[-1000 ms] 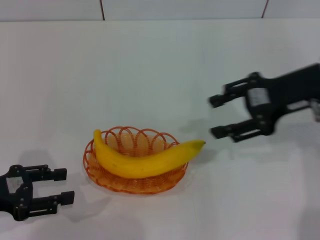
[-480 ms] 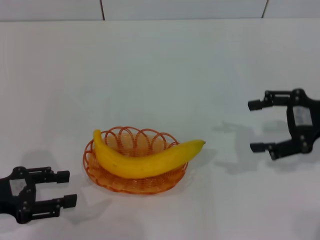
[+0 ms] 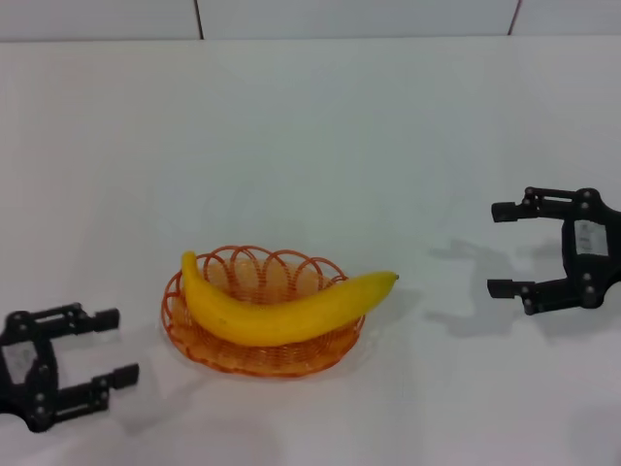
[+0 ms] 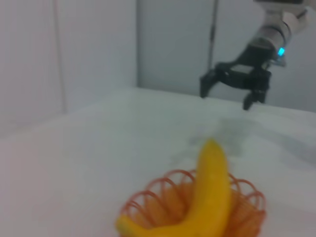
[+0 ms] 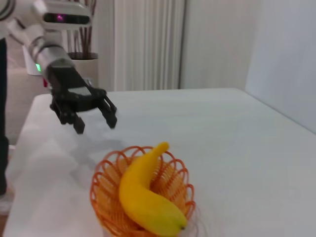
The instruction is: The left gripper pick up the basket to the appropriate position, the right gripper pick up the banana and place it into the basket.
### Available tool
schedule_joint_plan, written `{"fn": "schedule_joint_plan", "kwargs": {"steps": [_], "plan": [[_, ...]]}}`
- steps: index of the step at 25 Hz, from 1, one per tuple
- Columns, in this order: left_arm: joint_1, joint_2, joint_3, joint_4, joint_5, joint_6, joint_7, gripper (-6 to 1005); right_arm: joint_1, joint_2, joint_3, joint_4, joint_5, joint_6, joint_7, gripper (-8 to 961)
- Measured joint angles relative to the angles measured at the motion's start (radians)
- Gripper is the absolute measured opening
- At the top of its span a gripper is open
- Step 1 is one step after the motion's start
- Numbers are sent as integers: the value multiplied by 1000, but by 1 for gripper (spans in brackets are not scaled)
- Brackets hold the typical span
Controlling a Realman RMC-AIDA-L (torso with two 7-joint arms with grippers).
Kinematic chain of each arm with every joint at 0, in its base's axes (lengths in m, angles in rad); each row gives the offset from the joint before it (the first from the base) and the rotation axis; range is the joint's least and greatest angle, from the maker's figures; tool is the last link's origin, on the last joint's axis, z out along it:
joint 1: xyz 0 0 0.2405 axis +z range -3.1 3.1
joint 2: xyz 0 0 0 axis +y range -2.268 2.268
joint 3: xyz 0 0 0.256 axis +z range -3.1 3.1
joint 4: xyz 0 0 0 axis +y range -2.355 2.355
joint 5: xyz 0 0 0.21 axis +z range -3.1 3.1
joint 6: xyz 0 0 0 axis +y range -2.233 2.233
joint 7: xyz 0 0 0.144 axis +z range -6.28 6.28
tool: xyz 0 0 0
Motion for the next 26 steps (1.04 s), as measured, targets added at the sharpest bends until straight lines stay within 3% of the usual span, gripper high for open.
{"fn": "schedule_joint_plan", "kwargs": {"steps": [4,19,26], "plan": [[4,0,-71,-46,0,2,86,661,-1,6,-4,13,-4,37,-4,893],[-18,-1,-70,-58,11,-4,83,661,19,8,-12,55,-125,73,-47,893],[-18,-1,-69,-58,11,-4,76,661,23,24,-21,56,-188,57,-68,893]]}}
